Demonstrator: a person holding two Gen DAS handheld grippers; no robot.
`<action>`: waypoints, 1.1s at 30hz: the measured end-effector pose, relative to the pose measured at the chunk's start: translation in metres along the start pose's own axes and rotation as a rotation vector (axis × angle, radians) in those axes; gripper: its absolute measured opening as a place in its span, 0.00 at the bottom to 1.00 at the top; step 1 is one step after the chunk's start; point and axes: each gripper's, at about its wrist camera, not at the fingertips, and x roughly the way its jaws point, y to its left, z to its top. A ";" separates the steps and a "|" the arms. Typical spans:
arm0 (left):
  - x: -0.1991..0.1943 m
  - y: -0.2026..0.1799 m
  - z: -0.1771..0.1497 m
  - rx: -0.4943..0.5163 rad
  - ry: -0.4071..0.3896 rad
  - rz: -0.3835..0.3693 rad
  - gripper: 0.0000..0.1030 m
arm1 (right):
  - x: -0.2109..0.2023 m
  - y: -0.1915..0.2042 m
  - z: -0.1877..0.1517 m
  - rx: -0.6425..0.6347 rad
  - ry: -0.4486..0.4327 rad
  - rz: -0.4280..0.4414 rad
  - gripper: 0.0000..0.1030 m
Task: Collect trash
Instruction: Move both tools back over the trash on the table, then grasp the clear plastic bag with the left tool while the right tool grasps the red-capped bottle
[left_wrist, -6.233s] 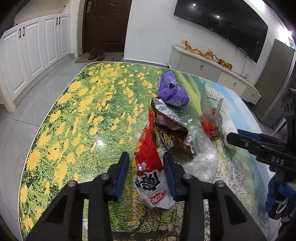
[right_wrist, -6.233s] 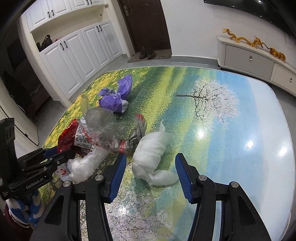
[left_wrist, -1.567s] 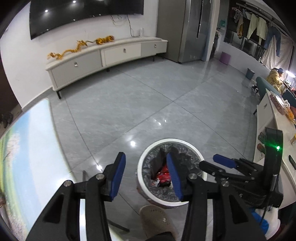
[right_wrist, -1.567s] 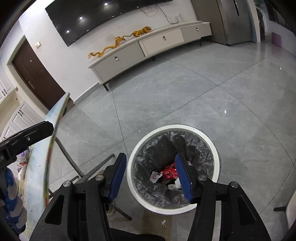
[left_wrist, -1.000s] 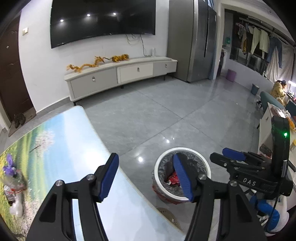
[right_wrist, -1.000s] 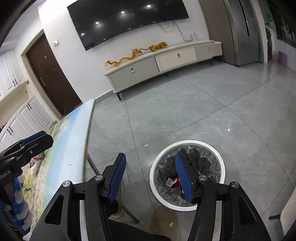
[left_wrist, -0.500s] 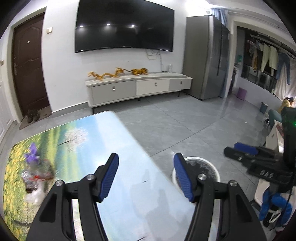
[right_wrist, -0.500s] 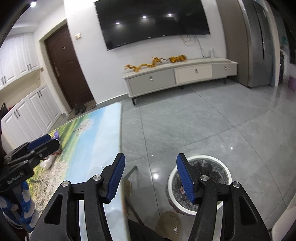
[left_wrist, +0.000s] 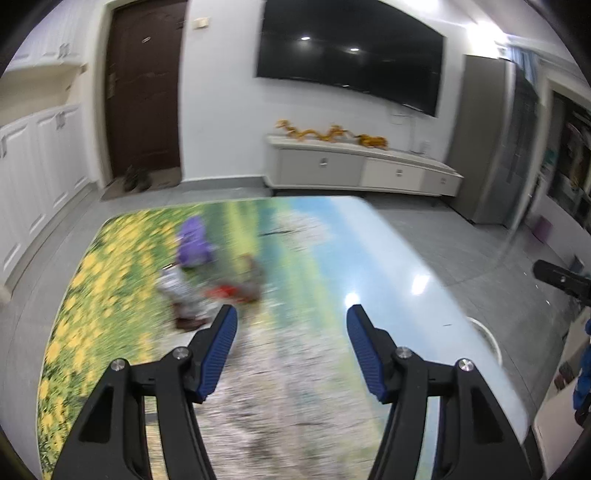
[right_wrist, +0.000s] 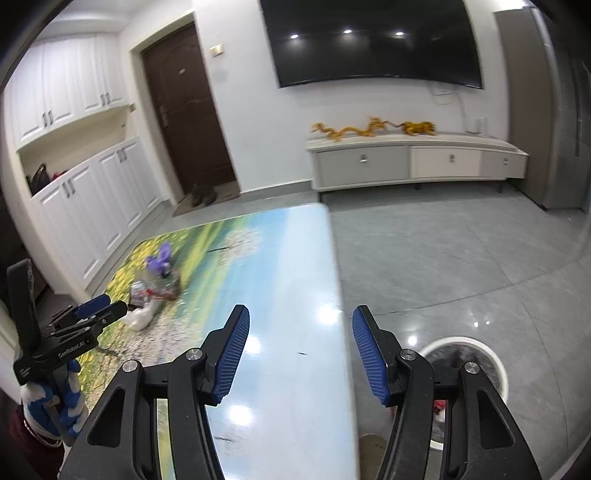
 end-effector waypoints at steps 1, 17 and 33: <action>0.001 0.013 -0.003 -0.016 0.008 0.014 0.58 | 0.007 0.008 0.002 -0.013 0.010 0.016 0.56; 0.042 0.058 -0.006 -0.015 0.074 -0.070 0.58 | 0.130 0.115 0.024 -0.172 0.164 0.209 0.56; 0.084 0.068 -0.022 -0.053 0.205 -0.108 0.30 | 0.245 0.173 0.036 -0.133 0.269 0.356 0.53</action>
